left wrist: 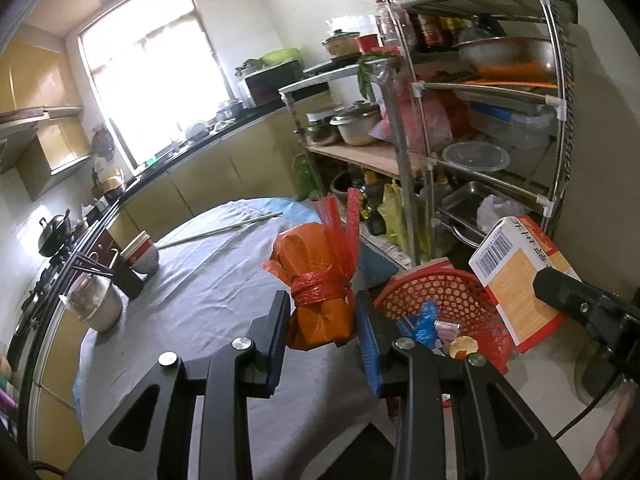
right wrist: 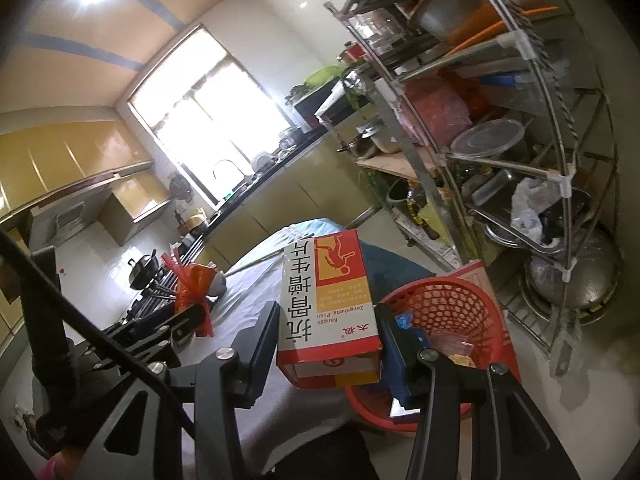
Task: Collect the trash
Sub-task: 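Carry the orange bag and medicine box over the red basket with both tools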
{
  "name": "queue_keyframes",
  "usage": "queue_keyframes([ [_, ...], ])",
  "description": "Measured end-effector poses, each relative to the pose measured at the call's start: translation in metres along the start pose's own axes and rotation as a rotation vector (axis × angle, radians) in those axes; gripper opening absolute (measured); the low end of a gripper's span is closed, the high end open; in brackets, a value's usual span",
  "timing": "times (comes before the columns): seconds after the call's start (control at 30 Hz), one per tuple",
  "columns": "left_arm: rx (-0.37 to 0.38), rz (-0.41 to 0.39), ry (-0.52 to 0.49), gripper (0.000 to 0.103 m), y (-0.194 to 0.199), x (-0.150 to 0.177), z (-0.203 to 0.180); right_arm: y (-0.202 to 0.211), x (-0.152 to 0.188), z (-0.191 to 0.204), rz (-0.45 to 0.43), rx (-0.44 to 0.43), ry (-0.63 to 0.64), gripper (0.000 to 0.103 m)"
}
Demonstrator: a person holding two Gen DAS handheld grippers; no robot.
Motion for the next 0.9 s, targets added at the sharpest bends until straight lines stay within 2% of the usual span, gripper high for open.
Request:
queue_keyframes([
  [0.37,0.038,0.015,-0.027,0.035,-0.017,0.002,-0.02,0.0,0.005,-0.025,0.015,0.026,-0.044,0.051],
  [0.9,0.08,0.064,-0.03,0.035,-0.046,0.011,-0.036,-0.006,0.012,-0.035,0.038,0.052,-0.072,0.051],
])
Point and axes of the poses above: each gripper's, at about its wrist camera, not at the fingertips, and y roughly against the way its jaws point, z to its left, x to its underside, the point moved 7 cm from there along -y, roughly the way its jaws point, and after that the axes turned 1 degree about x, right-handed, at the moved point
